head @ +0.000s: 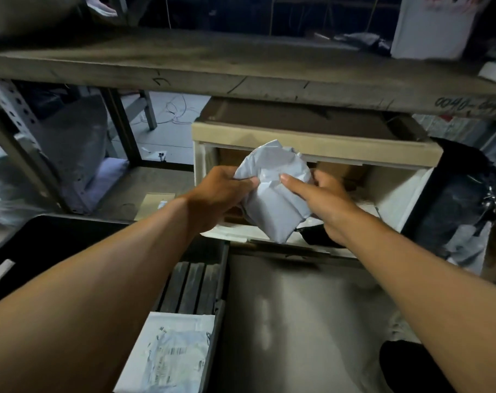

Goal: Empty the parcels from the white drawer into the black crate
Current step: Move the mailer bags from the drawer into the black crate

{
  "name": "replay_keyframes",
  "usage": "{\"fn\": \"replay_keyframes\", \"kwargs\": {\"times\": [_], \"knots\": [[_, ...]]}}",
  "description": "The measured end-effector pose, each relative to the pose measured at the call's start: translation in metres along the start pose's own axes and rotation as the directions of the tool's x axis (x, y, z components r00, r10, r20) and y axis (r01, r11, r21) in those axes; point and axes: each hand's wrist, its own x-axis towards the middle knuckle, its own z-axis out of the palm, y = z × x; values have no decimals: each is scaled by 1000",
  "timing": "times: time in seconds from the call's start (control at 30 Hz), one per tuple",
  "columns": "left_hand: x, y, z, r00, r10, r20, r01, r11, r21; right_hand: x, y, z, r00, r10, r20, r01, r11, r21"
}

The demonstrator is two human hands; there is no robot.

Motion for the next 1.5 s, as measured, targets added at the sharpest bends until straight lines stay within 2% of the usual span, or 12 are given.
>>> {"fn": "replay_keyframes", "kwargs": {"times": [0.3, 0.5, 0.67, 0.8, 0.83, 0.9, 0.97, 1.0, 1.1, 1.27, 1.37, 1.5], "knots": [[-22, 4, -27, 981, -110, -161, 71, 970, -234, -19, -10, 14, 971, 173, 166, -212, 943, 258], [-25, 2, -18, 958, -143, -250, 8, 882, -471, -33, -7, 24, 888, 291, 356, -417, 836, 357], [-26, 4, -5, 978, -162, -135, 61, 830, -554, -32, -7, 30, 918, 258, 302, -381, 786, 486], [-23, -4, -5, 955, -190, -228, 79, 903, -423, -23, -4, 19, 945, 229, 232, -321, 778, 540], [-21, -9, -8, 925, -157, -346, 48, 951, -305, -22, -4, 16, 951, 226, 211, -306, 784, 540], [-19, -17, -13, 838, 117, -533, -14, 981, 193, -21, -4, 14, 962, 231, 145, -272, 796, 540], [-24, -16, -12, 824, 441, -356, -163, 786, 596, -20, -3, 17, 967, 244, 75, -246, 809, 534], [-24, -15, -8, 864, 457, -214, -245, 751, 613, -20, -2, 19, 967, 248, 54, -239, 818, 522], [-25, -15, 7, 962, 265, 70, -269, 864, 425, -23, -4, 25, 973, 210, 94, -229, 854, 467], [-19, -8, 3, 979, 204, -19, -201, 974, 107, -27, -13, 25, 956, 90, 278, -202, 891, 407], [-20, 0, -2, 996, 73, -58, -78, 992, -94, -21, -8, 25, 983, 85, 162, -140, 921, 363], [-24, 4, -7, 992, -37, 122, 72, 950, -303, -11, 5, 24, 993, 117, 19, -117, 935, 334]]}}
